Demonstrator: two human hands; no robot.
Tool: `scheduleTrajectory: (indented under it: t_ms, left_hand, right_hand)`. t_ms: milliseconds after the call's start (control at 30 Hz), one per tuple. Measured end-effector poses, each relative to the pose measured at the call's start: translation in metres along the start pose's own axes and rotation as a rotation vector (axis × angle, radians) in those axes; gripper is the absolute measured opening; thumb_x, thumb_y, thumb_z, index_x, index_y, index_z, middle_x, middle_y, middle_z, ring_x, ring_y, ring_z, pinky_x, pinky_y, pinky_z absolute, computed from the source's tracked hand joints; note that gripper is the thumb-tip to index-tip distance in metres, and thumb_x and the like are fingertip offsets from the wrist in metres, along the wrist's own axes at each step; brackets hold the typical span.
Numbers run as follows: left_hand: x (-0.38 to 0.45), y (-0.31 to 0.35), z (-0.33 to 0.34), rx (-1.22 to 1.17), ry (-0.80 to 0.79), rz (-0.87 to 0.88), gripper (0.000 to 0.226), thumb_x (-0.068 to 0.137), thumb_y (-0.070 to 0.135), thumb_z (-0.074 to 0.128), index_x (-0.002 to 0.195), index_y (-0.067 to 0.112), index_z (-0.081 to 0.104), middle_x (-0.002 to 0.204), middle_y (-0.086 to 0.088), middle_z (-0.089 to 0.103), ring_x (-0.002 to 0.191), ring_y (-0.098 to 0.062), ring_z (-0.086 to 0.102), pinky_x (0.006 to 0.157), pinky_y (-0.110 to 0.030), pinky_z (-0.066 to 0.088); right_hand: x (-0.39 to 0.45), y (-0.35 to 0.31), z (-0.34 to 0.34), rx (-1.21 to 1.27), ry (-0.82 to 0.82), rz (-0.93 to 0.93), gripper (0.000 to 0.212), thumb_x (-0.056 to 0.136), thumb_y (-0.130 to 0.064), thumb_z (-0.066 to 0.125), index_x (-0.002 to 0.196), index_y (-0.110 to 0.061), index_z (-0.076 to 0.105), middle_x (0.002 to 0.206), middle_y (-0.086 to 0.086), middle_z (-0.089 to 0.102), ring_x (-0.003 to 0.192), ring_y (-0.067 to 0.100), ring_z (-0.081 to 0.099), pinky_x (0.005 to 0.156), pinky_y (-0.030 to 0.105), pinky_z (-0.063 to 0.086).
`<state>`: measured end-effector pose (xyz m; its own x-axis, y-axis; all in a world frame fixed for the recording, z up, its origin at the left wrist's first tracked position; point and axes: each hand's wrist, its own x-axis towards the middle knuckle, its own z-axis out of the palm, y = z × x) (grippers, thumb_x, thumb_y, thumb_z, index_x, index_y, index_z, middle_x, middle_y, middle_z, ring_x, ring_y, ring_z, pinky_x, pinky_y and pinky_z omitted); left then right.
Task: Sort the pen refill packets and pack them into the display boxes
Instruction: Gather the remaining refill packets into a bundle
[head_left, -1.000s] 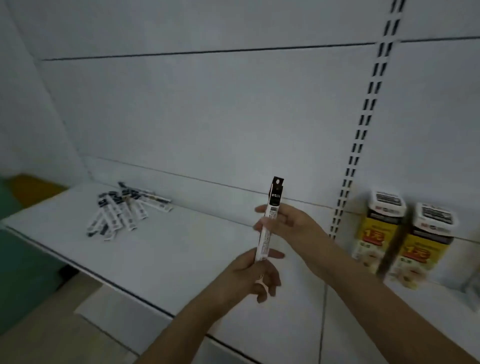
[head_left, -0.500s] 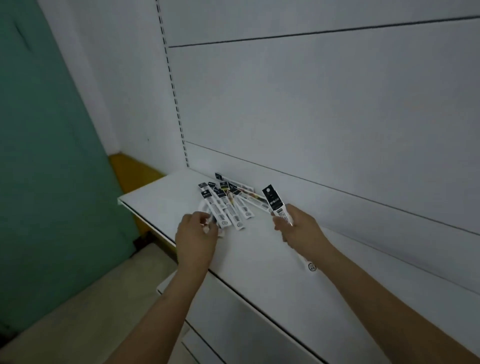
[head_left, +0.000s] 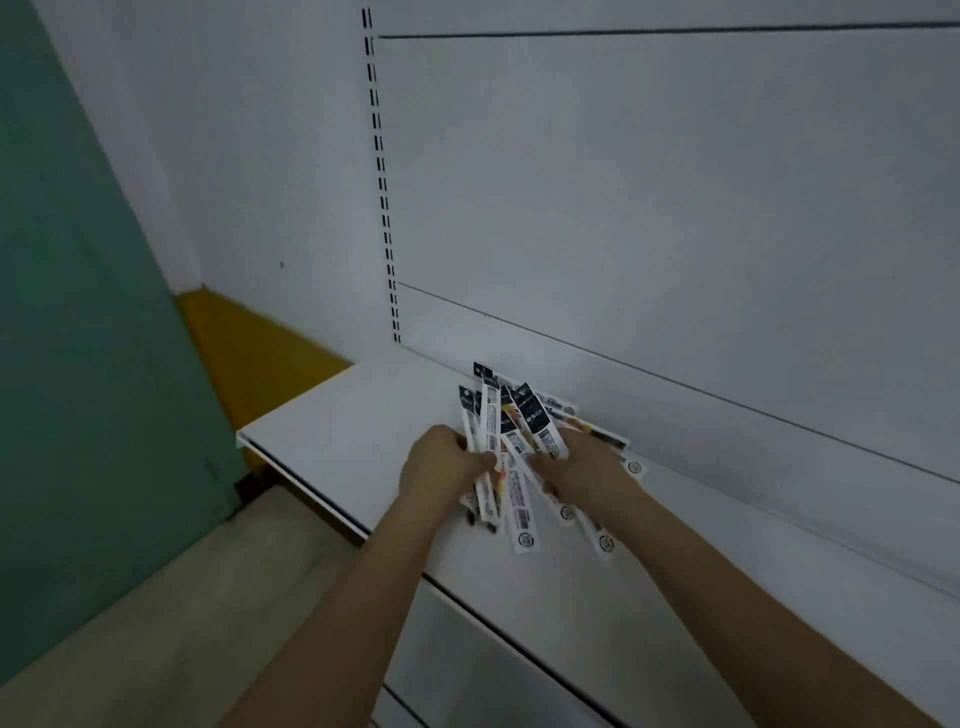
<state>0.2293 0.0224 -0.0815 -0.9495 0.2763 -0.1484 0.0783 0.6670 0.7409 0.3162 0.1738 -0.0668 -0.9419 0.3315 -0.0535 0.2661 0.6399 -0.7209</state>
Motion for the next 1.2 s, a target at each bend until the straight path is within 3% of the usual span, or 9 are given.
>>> scheduleTrajectory:
  t_ms: [67,167,267,367,467,633,867,1000,1200]
  left_hand:
    - [0.001,-0.003,-0.009,-0.090,-0.023,0.020,0.004,0.083,0.017,0.071,0.086,0.015,0.072,0.069,0.004,0.065,0.063,-0.009,0.063,0.059,-0.024,0.052]
    - [0.002,-0.006,-0.015,-0.185,-0.055,0.013,0.009,0.083,0.011,0.070,0.091,0.013,0.074,0.085,-0.006,0.075,0.078,-0.020,0.072,0.078,-0.038,0.059]
    - [-0.002,-0.006,-0.017,-0.262,-0.084,0.027,0.011,0.086,0.011,0.070,0.095,0.012,0.074,0.090,-0.007,0.077,0.079,-0.020,0.074,0.079,-0.041,0.060]
    - [-0.011,-0.001,-0.017,-0.442,-0.133,0.040,0.014,0.089,0.008,0.069,0.102,0.010,0.073,0.089,-0.006,0.078,0.079,-0.020,0.075,0.075,-0.038,0.061]
    - [-0.013,0.003,-0.015,-0.534,-0.173,0.054,0.017,0.090,0.006,0.066,0.106,0.009,0.071,0.092,-0.006,0.078,0.083,-0.021,0.075,0.069,-0.030,0.060]
    - [-0.011,0.008,-0.014,-0.632,-0.129,0.076,0.019,0.090,0.009,0.068,0.109,0.009,0.071,0.097,-0.007,0.077,0.089,-0.025,0.075,0.085,-0.044,0.059]
    - [-0.012,0.017,-0.004,-0.542,-0.241,0.141,0.017,0.091,0.021,0.067,0.107,0.016,0.070,0.098,-0.002,0.077,0.091,-0.022,0.074,0.090,-0.041,0.057]
    - [-0.013,0.021,-0.004,-0.410,-0.197,0.277,0.016,0.096,0.025,0.061,0.110,0.022,0.067,0.098,0.001,0.077,0.089,-0.019,0.074,0.086,-0.042,0.058]
    - [-0.022,0.027,0.002,-0.151,-0.109,0.486,0.016,0.100,0.029,0.053,0.114,0.037,0.055,0.100,0.017,0.068,0.089,0.008,0.064,0.076,-0.015,0.051]
  right_hand:
    - [0.006,-0.002,0.002,0.013,-0.005,0.010,0.022,0.097,-0.034,0.056,0.103,-0.014,0.061,0.071,-0.004,0.064,0.039,-0.009,0.053,0.045,0.014,0.039]
    - [0.012,-0.008,-0.001,0.129,-0.001,0.012,0.020,0.096,-0.032,0.058,0.082,-0.018,0.059,0.064,-0.002,0.061,0.034,-0.007,0.049,0.044,0.016,0.041]
    - [0.018,-0.012,-0.001,0.180,-0.004,-0.006,0.034,0.094,-0.038,0.061,0.072,-0.013,0.061,0.057,0.002,0.060,0.032,-0.002,0.048,0.040,0.013,0.040]
    - [0.023,-0.014,0.003,0.230,-0.019,0.007,0.035,0.089,-0.041,0.067,0.072,-0.011,0.066,0.060,0.003,0.065,0.035,0.000,0.050,0.040,0.014,0.040]
    - [0.025,-0.014,0.003,0.403,-0.066,0.056,0.017,0.088,-0.035,0.070,0.079,-0.021,0.068,0.067,-0.003,0.071,0.045,0.002,0.058,0.044,0.016,0.043]
    - [0.027,-0.014,-0.008,0.585,-0.052,0.027,0.007,0.089,-0.029,0.069,0.095,-0.026,0.068,0.078,-0.011,0.075,0.064,0.005,0.070,0.054,0.020,0.051]
    - [0.028,-0.016,-0.012,0.737,0.017,-0.103,0.021,0.088,-0.025,0.070,0.108,-0.026,0.066,0.099,-0.010,0.075,0.089,0.007,0.072,0.078,0.030,0.057]
    - [0.027,-0.018,-0.014,0.761,-0.027,-0.131,0.026,0.094,-0.027,0.061,0.120,-0.027,0.061,0.108,-0.007,0.074,0.098,0.012,0.071,0.087,0.036,0.056]
    - [0.020,-0.023,-0.012,0.749,-0.069,-0.254,0.035,0.088,-0.033,0.068,0.118,-0.035,0.051,0.100,-0.017,0.071,0.092,-0.002,0.068,0.075,0.014,0.053]
